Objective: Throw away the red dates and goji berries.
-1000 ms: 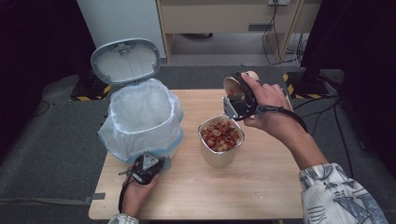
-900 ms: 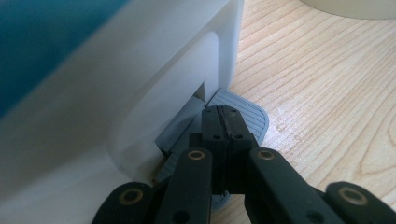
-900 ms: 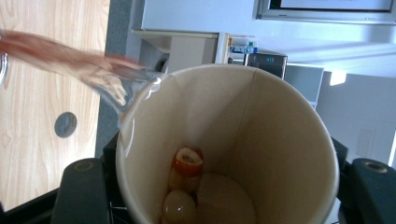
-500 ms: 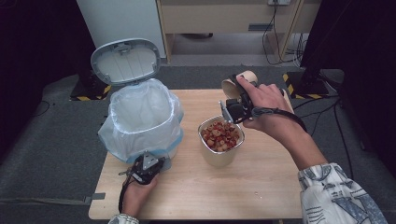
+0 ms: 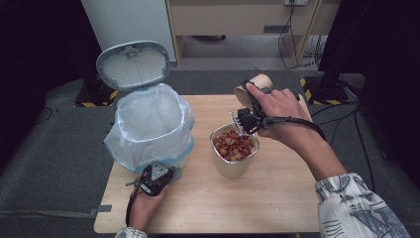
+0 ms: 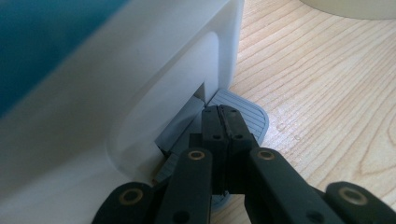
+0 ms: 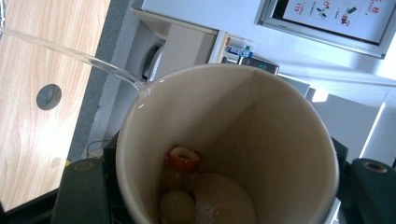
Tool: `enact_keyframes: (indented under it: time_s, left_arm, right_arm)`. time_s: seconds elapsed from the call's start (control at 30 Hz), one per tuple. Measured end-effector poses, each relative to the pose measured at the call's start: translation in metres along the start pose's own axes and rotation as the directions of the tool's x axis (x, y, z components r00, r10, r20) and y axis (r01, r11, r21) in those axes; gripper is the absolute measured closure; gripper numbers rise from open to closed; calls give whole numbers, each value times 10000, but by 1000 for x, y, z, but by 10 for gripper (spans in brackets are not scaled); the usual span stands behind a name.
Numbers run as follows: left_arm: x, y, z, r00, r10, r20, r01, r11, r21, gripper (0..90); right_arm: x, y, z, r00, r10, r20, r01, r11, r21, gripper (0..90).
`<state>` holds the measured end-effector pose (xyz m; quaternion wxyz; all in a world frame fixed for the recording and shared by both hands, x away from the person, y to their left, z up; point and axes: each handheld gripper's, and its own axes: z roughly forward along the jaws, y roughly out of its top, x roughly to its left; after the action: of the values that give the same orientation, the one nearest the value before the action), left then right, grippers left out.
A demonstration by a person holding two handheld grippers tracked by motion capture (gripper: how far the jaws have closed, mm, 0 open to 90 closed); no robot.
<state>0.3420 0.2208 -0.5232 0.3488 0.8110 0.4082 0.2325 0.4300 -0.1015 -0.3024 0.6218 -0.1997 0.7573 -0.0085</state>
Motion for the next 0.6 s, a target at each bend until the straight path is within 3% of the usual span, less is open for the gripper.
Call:
enact_keyframes:
  time_s: [0.17,0.43,0.5,0.6]
  left_arm:
    - [0,0,0,10000,5,-3,-5,10000,3,887]
    - [0,0,0,10000,-3,3,3,10000,2,887]
    - [0,0,0,10000,6,-2,-6,10000,8,887]
    - [0,0,0,10000,5,0,-5,10000,7,887]
  right_arm:
    - [2,3,1,9998,-195,-19,195,9998,-21,311]
    - [-1,-4,0,10000,-34,41,33,9998,185,313]
    - [9,4,4,9977,-662,-131,664,9977,116,313]
    - [24,17,9,9857,-1621,-460,1624,9867,22,314]
